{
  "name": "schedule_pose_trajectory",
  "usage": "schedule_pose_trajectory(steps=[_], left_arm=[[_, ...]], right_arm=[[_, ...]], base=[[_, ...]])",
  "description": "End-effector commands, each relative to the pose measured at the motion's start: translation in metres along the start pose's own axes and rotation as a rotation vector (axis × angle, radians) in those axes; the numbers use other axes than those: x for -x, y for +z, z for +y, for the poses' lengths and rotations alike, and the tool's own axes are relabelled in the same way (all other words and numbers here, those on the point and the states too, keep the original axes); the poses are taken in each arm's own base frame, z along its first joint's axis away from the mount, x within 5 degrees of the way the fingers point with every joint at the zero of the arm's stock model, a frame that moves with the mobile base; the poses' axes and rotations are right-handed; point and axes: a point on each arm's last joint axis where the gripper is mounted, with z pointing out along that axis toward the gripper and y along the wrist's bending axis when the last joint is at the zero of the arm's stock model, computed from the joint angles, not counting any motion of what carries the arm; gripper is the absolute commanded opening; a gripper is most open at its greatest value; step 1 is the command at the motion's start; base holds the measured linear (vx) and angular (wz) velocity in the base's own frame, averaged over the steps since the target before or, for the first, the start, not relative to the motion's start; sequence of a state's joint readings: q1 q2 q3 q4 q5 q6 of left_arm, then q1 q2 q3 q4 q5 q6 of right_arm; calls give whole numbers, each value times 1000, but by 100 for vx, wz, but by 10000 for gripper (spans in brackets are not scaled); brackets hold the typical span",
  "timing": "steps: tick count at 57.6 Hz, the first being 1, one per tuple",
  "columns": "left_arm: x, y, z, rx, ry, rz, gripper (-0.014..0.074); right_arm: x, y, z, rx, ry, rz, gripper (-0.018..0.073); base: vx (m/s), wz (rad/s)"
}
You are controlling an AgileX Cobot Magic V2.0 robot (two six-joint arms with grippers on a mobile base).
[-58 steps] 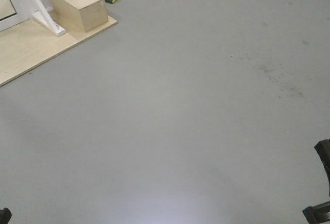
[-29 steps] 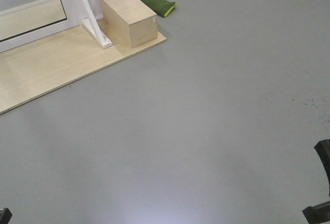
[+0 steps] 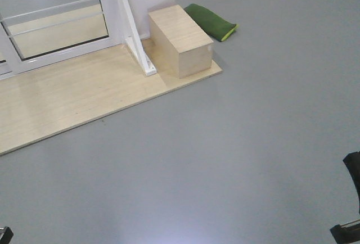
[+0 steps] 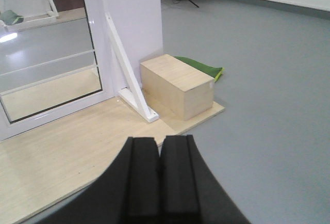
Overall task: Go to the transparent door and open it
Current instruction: 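Drive up to the glass sliding door and stop at its threshold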
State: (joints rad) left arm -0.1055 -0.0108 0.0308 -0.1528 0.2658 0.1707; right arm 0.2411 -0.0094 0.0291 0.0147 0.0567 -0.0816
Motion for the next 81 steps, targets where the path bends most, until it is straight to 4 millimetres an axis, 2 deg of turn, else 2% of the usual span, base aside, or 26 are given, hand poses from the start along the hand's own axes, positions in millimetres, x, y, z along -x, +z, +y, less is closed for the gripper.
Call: schedule_pose_trajectory(steps=[1, 81], left_arm=[[3, 0, 1, 6, -10, -82, 3], [3, 0, 1, 6, -10, -82, 3]], right_arm=[[7, -1, -1, -8, -7, -94, -6], [7, -1, -1, -8, -7, -94, -6]], base=[[57, 36], [50, 36]])
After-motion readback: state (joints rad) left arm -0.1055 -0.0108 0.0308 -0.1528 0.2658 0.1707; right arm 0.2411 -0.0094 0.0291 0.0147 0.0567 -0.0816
